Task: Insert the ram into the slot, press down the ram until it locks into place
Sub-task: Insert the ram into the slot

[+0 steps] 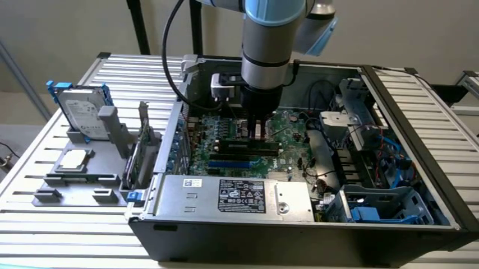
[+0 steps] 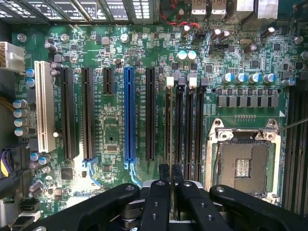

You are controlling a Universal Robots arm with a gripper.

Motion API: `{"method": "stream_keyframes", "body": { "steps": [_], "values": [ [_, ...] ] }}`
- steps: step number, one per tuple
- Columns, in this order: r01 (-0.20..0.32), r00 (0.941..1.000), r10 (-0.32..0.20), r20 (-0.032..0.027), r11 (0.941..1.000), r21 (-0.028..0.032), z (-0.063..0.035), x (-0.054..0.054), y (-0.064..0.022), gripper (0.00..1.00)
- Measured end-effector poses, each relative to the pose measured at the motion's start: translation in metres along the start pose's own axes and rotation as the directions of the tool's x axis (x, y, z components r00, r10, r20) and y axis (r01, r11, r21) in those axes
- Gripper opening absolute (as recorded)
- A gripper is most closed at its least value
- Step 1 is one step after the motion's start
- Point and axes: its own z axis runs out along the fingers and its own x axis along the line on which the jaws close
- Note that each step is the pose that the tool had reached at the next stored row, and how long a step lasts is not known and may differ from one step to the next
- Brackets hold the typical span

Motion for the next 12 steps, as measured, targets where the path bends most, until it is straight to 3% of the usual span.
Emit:
{"method": "stream_keyframes", "body": {
  "steps": [12],
  "values": [
    [0.0,1.0,0.0,0.0,1.0,-0.0001,0.0017,-0.0017,0.0,0.13]
  ]
}}
